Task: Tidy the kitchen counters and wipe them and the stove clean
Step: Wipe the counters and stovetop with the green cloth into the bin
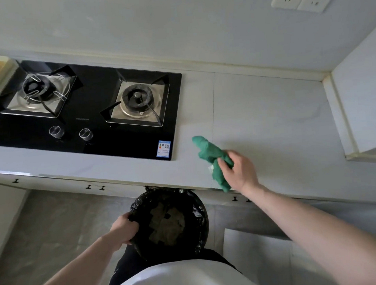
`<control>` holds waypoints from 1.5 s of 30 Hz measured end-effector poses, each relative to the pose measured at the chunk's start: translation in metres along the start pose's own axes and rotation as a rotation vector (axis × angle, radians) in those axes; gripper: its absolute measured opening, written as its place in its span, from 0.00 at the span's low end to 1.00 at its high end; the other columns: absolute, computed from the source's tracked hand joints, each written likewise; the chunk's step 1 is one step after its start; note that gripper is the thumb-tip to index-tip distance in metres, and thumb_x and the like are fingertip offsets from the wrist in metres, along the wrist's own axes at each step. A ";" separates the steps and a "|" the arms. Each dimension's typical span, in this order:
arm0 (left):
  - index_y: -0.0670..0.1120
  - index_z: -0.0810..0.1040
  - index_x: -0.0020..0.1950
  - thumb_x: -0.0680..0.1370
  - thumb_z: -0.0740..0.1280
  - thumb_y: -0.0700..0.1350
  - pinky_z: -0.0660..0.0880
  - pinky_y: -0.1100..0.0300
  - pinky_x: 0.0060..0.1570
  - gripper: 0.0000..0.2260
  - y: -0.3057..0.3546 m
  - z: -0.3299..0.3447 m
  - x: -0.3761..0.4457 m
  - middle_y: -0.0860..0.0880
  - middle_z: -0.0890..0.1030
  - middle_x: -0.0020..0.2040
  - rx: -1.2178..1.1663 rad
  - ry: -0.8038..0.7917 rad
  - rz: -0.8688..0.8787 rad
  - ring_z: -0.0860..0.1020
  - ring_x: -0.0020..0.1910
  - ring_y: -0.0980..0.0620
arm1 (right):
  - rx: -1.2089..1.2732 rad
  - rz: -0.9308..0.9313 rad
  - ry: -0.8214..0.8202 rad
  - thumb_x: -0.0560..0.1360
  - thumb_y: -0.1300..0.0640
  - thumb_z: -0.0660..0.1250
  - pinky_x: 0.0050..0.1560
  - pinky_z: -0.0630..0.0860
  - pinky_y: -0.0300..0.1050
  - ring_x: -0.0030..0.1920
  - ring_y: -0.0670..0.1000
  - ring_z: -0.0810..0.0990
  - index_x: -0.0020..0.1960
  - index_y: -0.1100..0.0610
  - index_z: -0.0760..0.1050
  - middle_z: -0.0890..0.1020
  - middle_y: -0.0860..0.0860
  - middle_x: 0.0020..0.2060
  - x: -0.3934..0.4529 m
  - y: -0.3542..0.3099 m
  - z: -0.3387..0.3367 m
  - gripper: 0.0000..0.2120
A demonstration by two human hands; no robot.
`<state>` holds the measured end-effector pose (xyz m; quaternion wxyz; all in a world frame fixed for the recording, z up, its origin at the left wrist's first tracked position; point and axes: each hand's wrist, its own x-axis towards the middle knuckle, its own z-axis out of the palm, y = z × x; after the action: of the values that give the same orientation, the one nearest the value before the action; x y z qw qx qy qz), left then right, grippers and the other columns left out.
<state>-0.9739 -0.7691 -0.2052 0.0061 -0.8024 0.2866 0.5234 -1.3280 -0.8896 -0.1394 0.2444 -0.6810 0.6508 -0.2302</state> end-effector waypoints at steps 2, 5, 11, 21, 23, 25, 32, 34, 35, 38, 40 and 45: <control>0.48 0.79 0.63 0.75 0.60 0.34 0.79 0.58 0.28 0.20 0.000 0.001 0.001 0.41 0.84 0.44 -0.009 -0.003 0.005 0.85 0.35 0.44 | -0.063 0.078 0.090 0.79 0.52 0.66 0.41 0.72 0.42 0.46 0.53 0.83 0.56 0.50 0.80 0.85 0.47 0.48 0.005 0.027 -0.018 0.07; 0.49 0.79 0.64 0.75 0.60 0.34 0.79 0.57 0.28 0.21 -0.002 0.002 0.004 0.40 0.84 0.44 -0.010 0.001 0.008 0.84 0.33 0.43 | -0.168 0.211 0.204 0.79 0.53 0.66 0.46 0.75 0.45 0.51 0.57 0.82 0.61 0.52 0.79 0.84 0.50 0.55 0.010 0.066 -0.041 0.12; 0.48 0.79 0.62 0.74 0.61 0.33 0.78 0.59 0.27 0.20 0.001 0.001 0.004 0.40 0.84 0.43 0.002 0.002 0.017 0.83 0.33 0.43 | -0.321 0.468 0.019 0.80 0.56 0.64 0.57 0.77 0.52 0.59 0.62 0.80 0.60 0.60 0.79 0.82 0.59 0.60 -0.002 0.109 -0.035 0.13; 0.49 0.80 0.59 0.73 0.61 0.33 0.85 0.44 0.38 0.20 0.000 0.002 0.010 0.39 0.85 0.44 -0.004 -0.015 0.026 0.86 0.40 0.38 | -0.339 0.329 -0.182 0.76 0.50 0.63 0.35 0.72 0.46 0.39 0.59 0.81 0.38 0.55 0.77 0.81 0.55 0.35 -0.022 0.010 0.012 0.11; 0.50 0.79 0.60 0.74 0.61 0.33 0.85 0.45 0.38 0.20 0.001 0.005 0.010 0.39 0.85 0.45 -0.008 -0.020 0.035 0.86 0.41 0.39 | -0.265 0.255 -0.272 0.76 0.50 0.62 0.34 0.70 0.44 0.35 0.55 0.78 0.37 0.55 0.75 0.78 0.53 0.33 -0.031 -0.016 0.027 0.12; 0.50 0.79 0.60 0.74 0.61 0.32 0.85 0.46 0.39 0.20 0.004 0.008 0.009 0.39 0.85 0.44 -0.010 -0.023 0.043 0.85 0.38 0.41 | -0.186 0.165 -0.389 0.77 0.51 0.62 0.34 0.68 0.43 0.33 0.53 0.76 0.35 0.54 0.73 0.77 0.50 0.31 -0.046 -0.045 0.046 0.13; 0.48 0.76 0.70 0.77 0.60 0.32 0.78 0.59 0.27 0.23 0.007 0.010 0.003 0.41 0.83 0.45 0.019 -0.020 0.040 0.83 0.33 0.46 | -0.003 -0.031 -0.477 0.76 0.45 0.61 0.35 0.76 0.46 0.33 0.53 0.79 0.44 0.53 0.81 0.82 0.48 0.32 -0.066 -0.091 0.076 0.15; 0.48 0.76 0.69 0.77 0.60 0.33 0.78 0.60 0.26 0.23 0.008 0.009 0.001 0.41 0.84 0.46 0.026 -0.017 0.041 0.83 0.33 0.46 | 0.092 -0.033 -0.409 0.77 0.47 0.62 0.32 0.75 0.41 0.31 0.47 0.79 0.46 0.52 0.82 0.82 0.45 0.32 -0.053 -0.086 0.060 0.12; 0.48 0.77 0.68 0.76 0.60 0.33 0.78 0.60 0.27 0.22 0.008 0.009 0.000 0.41 0.84 0.45 0.029 -0.013 0.040 0.83 0.33 0.46 | 0.119 -0.028 -0.352 0.77 0.48 0.64 0.31 0.74 0.40 0.30 0.45 0.79 0.46 0.51 0.83 0.82 0.44 0.32 -0.046 -0.081 0.048 0.11; 0.49 0.78 0.66 0.75 0.60 0.32 0.77 0.60 0.26 0.23 0.005 0.008 0.001 0.41 0.83 0.42 0.019 -0.014 0.040 0.82 0.31 0.45 | 0.088 0.044 -0.103 0.77 0.48 0.67 0.29 0.72 0.38 0.29 0.44 0.78 0.46 0.52 0.83 0.81 0.44 0.30 -0.023 -0.056 0.014 0.09; 0.48 0.79 0.65 0.75 0.60 0.33 0.76 0.60 0.26 0.22 0.004 0.008 0.000 0.42 0.82 0.40 0.015 -0.012 0.041 0.81 0.30 0.46 | 0.035 0.105 0.037 0.76 0.48 0.68 0.29 0.70 0.37 0.30 0.45 0.78 0.46 0.50 0.82 0.80 0.43 0.30 -0.009 -0.031 -0.007 0.08; 0.47 0.79 0.63 0.75 0.60 0.33 0.77 0.60 0.27 0.20 0.003 0.006 -0.006 0.43 0.82 0.40 -0.007 -0.020 0.046 0.81 0.30 0.47 | -0.156 0.272 0.171 0.77 0.49 0.66 0.34 0.68 0.45 0.36 0.55 0.78 0.45 0.54 0.79 0.83 0.50 0.35 0.016 0.035 -0.044 0.09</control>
<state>-0.9822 -0.7669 -0.2018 -0.0057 -0.7902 0.3033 0.5325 -1.3822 -0.9083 -0.1279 0.1633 -0.5815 0.7712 -0.2009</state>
